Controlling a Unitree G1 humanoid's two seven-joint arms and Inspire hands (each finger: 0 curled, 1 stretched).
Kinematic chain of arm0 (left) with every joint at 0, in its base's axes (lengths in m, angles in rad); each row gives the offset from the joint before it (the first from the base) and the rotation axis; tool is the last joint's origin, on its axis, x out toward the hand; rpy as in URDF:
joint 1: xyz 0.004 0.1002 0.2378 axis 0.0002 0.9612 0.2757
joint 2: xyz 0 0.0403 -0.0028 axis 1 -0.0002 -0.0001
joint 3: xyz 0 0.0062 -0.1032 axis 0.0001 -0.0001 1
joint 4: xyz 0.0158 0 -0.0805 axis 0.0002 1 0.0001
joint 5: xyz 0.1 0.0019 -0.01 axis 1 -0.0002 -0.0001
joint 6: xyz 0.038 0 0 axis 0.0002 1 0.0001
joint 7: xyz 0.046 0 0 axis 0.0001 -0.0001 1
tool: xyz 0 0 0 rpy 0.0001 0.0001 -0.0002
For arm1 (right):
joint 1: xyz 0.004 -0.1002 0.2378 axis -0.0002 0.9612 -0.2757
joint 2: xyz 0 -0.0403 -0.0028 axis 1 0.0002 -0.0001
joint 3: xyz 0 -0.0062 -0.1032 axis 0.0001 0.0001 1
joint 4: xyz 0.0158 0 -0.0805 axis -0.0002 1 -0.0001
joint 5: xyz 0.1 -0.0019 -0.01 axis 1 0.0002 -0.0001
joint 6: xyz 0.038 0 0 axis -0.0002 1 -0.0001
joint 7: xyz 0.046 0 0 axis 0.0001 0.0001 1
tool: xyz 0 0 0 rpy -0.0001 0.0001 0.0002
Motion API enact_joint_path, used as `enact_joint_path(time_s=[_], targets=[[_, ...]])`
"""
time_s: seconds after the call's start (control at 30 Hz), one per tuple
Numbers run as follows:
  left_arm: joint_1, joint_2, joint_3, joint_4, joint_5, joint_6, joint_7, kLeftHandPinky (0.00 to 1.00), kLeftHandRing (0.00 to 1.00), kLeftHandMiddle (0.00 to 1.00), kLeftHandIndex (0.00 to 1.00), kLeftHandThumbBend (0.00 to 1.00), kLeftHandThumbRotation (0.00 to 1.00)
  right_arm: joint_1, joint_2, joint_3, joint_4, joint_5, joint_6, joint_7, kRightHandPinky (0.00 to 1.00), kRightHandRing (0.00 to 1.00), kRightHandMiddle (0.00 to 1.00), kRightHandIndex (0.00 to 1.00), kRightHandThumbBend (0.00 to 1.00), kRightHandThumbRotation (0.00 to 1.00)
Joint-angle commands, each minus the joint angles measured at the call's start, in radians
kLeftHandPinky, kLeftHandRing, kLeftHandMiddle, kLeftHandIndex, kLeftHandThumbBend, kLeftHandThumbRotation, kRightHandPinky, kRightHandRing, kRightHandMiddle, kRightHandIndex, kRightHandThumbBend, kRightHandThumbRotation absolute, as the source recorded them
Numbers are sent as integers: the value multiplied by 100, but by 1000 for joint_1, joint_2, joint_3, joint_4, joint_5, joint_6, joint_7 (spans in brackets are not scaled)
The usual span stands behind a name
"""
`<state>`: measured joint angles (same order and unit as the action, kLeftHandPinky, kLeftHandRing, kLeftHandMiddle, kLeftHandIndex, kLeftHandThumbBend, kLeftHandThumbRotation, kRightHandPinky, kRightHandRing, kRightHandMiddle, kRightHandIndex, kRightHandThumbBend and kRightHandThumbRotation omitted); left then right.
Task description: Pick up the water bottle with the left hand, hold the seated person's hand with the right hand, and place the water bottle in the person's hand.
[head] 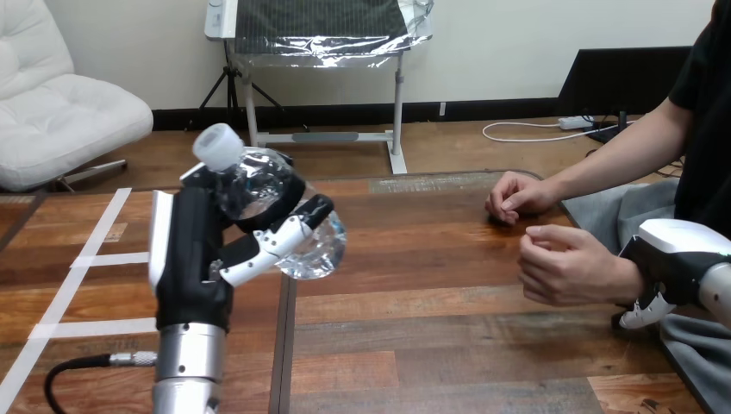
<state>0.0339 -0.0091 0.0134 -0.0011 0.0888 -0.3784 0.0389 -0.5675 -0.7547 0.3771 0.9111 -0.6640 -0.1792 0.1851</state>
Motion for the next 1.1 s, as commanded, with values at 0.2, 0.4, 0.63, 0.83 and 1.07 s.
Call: enact_joint_path(time_s=[0.2,0.4,0.63,0.83,1.07], targets=[[-115,-10,-26,-45,14,23,6,39,39,42,49,61,0,-20,3,-9,-50,8,-14,-15,24,33,43,45,69,0],[-134,-15,-35,-39,37,31,16,39,39,42,49,62,0,-14,-2,-32,-63,33,-27,-20,24,33,42,43,71,0],[-161,-9,-47,-17,78,21,28,38,39,42,49,62,0,-11,-13,-40,-92,31,-17,-10,23,31,40,42,70,0],[-183,-14,-61,-9,120,39,47,38,39,42,49,62,0,2,-26,-51,-125,35,-26,-23,24,32,40,41,71,0],[-213,-31,-81,9,132,50,51,39,39,41,49,62,0,9,-42,-59,-177,34,-2,-5,23,32,41,43,72,0]])
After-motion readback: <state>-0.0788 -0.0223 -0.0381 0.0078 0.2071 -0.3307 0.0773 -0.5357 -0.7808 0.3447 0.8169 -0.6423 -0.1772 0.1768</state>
